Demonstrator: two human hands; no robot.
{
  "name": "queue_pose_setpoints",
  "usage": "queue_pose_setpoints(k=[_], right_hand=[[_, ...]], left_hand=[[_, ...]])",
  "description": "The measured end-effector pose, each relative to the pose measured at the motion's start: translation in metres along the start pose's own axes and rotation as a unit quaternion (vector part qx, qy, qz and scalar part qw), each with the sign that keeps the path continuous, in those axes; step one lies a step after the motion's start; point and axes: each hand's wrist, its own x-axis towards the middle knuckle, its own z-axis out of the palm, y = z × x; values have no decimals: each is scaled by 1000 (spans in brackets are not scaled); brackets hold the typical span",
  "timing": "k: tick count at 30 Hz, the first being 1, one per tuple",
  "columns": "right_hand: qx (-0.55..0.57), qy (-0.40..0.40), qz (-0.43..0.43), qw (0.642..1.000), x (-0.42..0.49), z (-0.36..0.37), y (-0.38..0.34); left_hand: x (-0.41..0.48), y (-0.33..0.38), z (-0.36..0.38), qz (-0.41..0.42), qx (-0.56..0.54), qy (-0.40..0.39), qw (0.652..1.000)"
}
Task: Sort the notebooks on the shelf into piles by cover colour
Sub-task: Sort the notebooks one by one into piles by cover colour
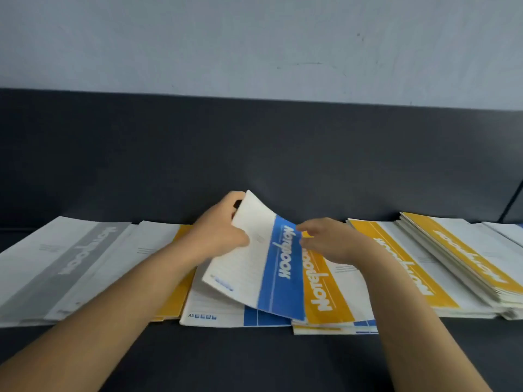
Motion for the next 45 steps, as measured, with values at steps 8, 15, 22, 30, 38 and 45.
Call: queue_pose_setpoints(k=[8,15,22,30,38,45], right_hand=[[-101,-44,82,991,3,15,-3],[-112,18,54,992,6,17,-5],[-139,9,46,989,1,18,-13],[-139,125,88,978,6,28,-28],[-25,174,25,984,-10,-3,-45],[39,175,-277,944,-50,-22,-130]], left_hand=[[-19,-12,-18,-113,390,-80,910],[-21,-13,-1,-21,425,-38,904],[-15,-19,1,47,403,10,914],[-12,-21,-2,94,319,69,940],[2,-15,-39,-49,-62,5,997],[-1,-55,-123,-165,-288,-96,938]])
